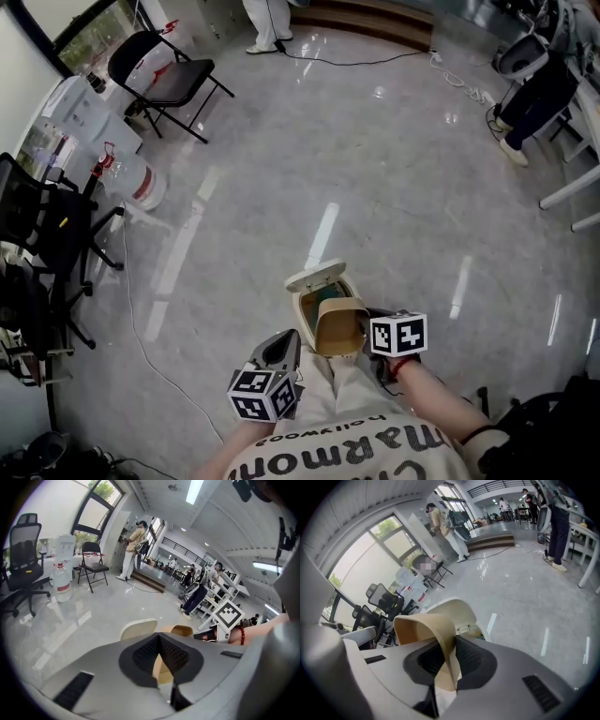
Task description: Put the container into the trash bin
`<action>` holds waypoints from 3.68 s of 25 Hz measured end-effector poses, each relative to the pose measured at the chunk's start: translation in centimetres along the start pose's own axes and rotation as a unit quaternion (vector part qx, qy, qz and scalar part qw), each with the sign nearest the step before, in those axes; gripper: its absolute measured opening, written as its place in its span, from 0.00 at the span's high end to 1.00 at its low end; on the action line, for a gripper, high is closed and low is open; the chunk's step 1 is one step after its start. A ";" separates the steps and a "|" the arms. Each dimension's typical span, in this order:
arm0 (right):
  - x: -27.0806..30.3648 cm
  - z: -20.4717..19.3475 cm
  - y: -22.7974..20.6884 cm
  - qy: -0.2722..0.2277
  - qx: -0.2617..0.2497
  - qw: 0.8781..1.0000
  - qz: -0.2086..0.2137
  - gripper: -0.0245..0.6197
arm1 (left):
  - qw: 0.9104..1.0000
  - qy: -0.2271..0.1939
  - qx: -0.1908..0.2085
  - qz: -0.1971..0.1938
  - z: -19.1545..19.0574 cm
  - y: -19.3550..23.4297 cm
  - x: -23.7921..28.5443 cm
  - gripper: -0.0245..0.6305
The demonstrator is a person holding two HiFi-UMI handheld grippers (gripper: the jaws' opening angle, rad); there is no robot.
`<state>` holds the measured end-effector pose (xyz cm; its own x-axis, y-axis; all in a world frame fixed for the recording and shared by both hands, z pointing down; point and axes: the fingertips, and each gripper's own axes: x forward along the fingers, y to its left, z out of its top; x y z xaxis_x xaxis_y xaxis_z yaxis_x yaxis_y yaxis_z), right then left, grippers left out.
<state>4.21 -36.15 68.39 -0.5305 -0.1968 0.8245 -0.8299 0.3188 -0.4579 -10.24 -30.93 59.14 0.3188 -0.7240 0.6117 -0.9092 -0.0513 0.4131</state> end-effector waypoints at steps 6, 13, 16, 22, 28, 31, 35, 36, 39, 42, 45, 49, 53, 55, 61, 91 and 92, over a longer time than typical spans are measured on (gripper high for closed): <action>2.2 -2.5 -0.3 0.016 0.020 1.000 -0.016 0.88 | 1.000 0.016 0.011 -0.023 -2.6 0.1 0.2 0.93; 5.3 -3.6 -2.7 0.013 0.046 0.998 -0.045 0.88 | 0.998 0.055 0.030 -0.015 -6.5 1.8 2.2 0.93; 6.6 -4.1 -3.4 0.011 0.045 0.997 -0.055 0.88 | 0.998 0.059 0.013 -0.011 -7.6 2.6 3.0 0.93; 9.1 -5.1 -5.3 0.013 0.057 0.995 -0.077 0.88 | 0.997 0.080 0.005 -0.015 -10.4 3.4 4.9 0.93; 11.8 -5.0 -7.0 -0.013 0.027 0.994 -0.109 0.88 | 0.995 0.077 -0.042 -0.051 -12.0 4.1 7.2 0.93; 13.8 -6.2 -7.6 -0.003 0.022 0.993 -0.117 0.88 | 0.994 0.088 -0.034 -0.053 -13.0 5.1 8.4 0.93; 16.2 -7.9 -9.2 0.021 0.040 0.989 -0.138 0.88 | 0.994 0.099 -0.033 -0.044 -14.6 6.3 9.7 0.93; 16.9 -8.1 -9.4 0.025 0.047 0.989 -0.139 0.88 | 0.993 0.101 -0.034 -0.039 -15.0 6.8 10.1 0.93; 19.0 -8.5 -9.7 0.034 0.050 0.989 -0.137 0.88 | 0.992 0.116 -0.041 -0.010 -16.7 8.5 11.2 0.93; 21.1 -9.0 -10.6 0.049 0.044 0.987 -0.146 0.88 | 0.987 0.148 -0.052 0.027 -19.0 9.8 12.4 0.93; 23.2 -9.4 -11.3 0.059 0.036 0.985 -0.156 0.88 | 0.984 0.166 -0.052 0.032 -20.4 10.6 13.7 0.93; 25.5 -10.2 -11.7 0.077 0.016 0.983 -0.167 0.88 | 0.984 0.164 -0.061 0.031 -21.0 11.2 14.7 0.93; 27.4 -11.4 -12.5 0.101 0.024 0.980 -0.172 0.88 | 0.984 0.164 -0.065 0.036 -21.5 12.2 14.8 0.93; 28.2 -12.0 -13.0 0.113 0.026 0.977 -0.180 0.88 | 0.983 0.166 -0.067 0.045 -21.7 12.9 14.6 0.93; 29.7 -12.7 -13.7 0.146 0.011 0.971 -0.188 0.88 | 0.980 0.174 -0.079 0.054 -22.7 13.9 14.8 0.93; 25.6 -9.8 -7.8 0.122 0.006 0.974 -0.189 0.75 | 0.986 0.150 -0.047 0.054 -16.8 12.4 9.1 0.93; 24.5 -9.2 -7.1 0.115 0.009 0.976 -0.186 0.75 | 0.987 0.148 -0.039 0.049 -15.9 12.1 8.6 0.93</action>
<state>-1.30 -34.67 94.88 -0.1414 -0.0816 0.9866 -0.9614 0.2488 -0.1172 -14.21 -26.88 80.09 0.3055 -0.4898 0.8166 -0.9200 0.0693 0.3858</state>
